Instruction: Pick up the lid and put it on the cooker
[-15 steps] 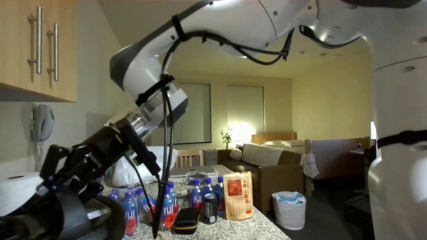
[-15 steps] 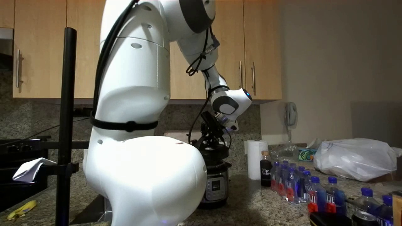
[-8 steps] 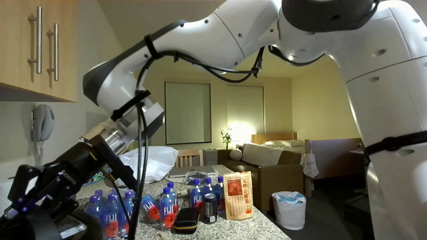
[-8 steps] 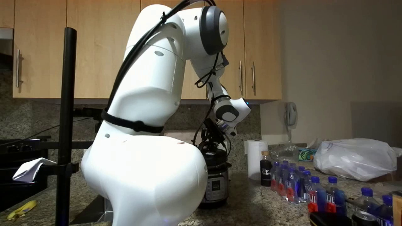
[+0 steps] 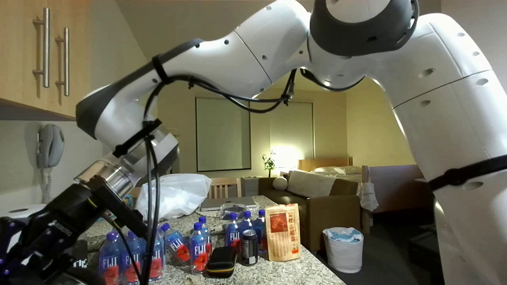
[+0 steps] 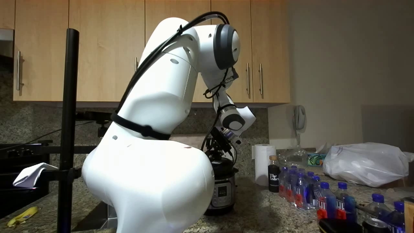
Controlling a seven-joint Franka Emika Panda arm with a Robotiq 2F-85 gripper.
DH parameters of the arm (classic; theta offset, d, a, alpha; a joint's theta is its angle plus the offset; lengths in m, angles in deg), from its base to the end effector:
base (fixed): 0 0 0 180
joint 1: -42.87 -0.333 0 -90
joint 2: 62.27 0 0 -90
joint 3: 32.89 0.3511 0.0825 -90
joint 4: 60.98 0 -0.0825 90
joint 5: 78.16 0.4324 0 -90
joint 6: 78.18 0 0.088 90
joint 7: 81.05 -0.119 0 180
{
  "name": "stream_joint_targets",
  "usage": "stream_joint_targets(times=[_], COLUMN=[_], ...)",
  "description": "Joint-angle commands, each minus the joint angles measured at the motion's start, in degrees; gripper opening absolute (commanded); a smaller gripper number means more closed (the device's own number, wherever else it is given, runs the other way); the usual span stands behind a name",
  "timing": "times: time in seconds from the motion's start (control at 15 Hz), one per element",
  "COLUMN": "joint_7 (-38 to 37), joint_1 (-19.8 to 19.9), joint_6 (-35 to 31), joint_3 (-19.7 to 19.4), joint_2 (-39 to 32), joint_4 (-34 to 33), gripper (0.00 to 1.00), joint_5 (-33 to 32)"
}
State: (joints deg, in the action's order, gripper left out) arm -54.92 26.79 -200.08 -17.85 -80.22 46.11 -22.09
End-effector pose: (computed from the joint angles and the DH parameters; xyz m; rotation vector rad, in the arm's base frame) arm 0.5674 0.3826 0.3674 -2.2088 -0.4611 0.1150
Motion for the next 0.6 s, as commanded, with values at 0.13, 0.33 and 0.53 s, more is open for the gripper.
stream_joint_targets(times=[0.13, 0.33, 0.53], joint_7=[-2.9, -4.0, -5.4], joint_1=[0.4, 0.4, 0.5], joint_6=[1.0, 0.8, 1.1], joint_3=[0.5, 0.2, 0.1], joint_2=[-2.0, -2.1, -1.8], joint_4=[-3.8, -4.3, -4.6], gripper=[0.03, 0.02, 0.02], joint_5=[-1.7, -2.0, -2.8])
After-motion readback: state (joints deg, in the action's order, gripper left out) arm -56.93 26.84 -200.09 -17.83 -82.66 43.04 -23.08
